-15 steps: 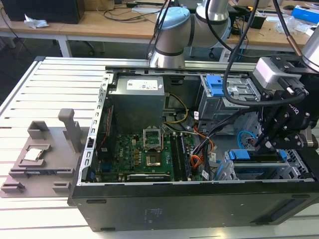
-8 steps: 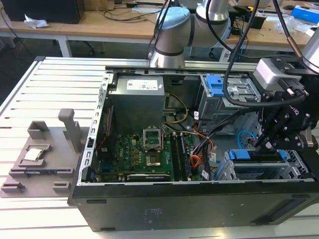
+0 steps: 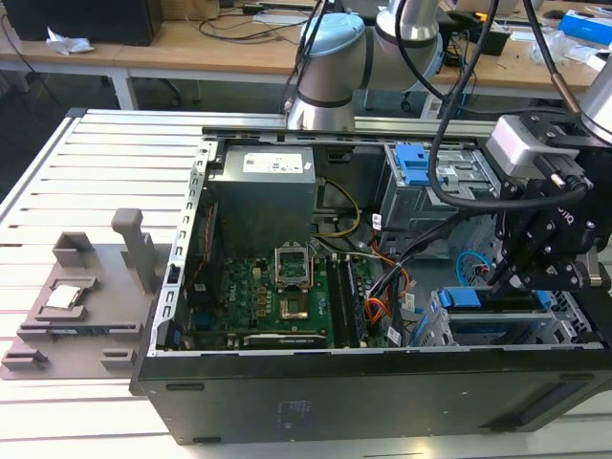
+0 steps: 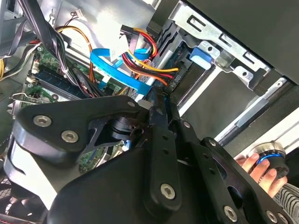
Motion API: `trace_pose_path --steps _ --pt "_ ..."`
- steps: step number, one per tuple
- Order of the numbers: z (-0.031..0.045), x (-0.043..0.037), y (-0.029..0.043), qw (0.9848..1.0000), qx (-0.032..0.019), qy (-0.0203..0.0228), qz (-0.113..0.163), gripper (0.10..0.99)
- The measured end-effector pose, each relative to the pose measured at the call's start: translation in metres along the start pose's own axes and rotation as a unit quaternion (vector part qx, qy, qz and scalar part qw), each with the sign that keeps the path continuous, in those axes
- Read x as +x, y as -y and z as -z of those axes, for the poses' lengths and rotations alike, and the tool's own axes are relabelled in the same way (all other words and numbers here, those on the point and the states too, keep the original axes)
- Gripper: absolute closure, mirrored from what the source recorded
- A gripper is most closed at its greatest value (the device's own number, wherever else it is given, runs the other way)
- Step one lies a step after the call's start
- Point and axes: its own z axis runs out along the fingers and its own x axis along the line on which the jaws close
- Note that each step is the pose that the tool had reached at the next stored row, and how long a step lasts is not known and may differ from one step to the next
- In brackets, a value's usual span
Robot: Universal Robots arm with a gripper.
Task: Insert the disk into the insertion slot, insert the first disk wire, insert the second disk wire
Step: 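Insert the second disk wire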
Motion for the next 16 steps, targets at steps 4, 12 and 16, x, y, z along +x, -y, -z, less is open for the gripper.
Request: trace_pose_path --steps 4,12,16 --pt "-0.0032 0.0 0.0001 1.0 -0.0001 -0.0005 0.0 0.922" --pt "-0.0047 0.0 0.0004 1.0 0.0 -0.0001 0.0 0.851" --pt "0.0259 -0.0012 -0.002 1.0 0.001 -0.0002 0.0 0.867"
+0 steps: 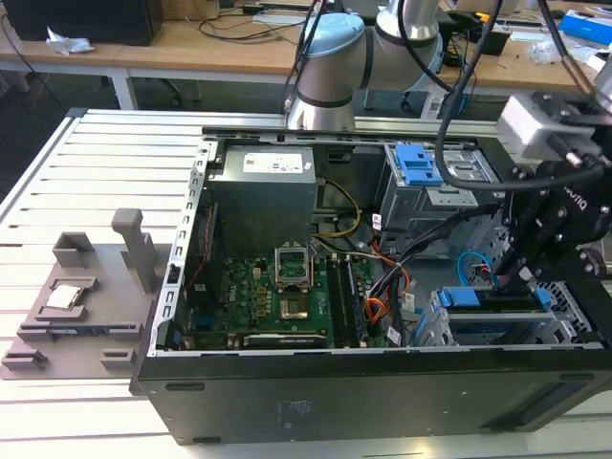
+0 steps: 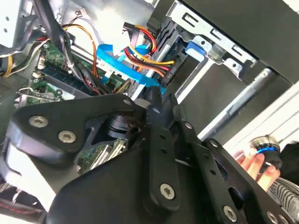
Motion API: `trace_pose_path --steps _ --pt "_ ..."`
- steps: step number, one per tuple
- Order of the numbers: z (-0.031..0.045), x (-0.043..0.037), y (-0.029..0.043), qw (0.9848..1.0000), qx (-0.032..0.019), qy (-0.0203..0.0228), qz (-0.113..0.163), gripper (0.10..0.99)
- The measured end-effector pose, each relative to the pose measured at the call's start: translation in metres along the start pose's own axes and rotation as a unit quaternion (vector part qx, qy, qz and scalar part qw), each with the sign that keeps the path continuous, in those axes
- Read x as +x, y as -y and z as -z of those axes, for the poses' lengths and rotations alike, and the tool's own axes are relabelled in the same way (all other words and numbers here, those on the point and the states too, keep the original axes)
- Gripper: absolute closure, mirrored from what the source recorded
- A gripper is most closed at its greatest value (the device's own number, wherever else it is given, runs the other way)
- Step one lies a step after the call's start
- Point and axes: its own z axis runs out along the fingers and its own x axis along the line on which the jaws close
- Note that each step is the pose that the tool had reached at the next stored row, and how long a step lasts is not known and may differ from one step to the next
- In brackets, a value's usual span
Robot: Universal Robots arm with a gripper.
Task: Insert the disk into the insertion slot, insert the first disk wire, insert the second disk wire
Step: 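Insert the second disk wire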
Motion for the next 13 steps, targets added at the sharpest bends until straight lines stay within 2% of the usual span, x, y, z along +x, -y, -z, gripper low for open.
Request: trace_pose_path --steps 1,4,13 --pt "0.0087 -0.0012 -0.0007 1.0 0.0004 0.0001 0.0 0.98" --pt "0.0213 -0.0022 -0.0016 1.0 0.0009 0.0 0.0 0.98" --pt "0.022 -0.0021 -0.0017 1.0 0.0009 0.0001 0.0 0.98"
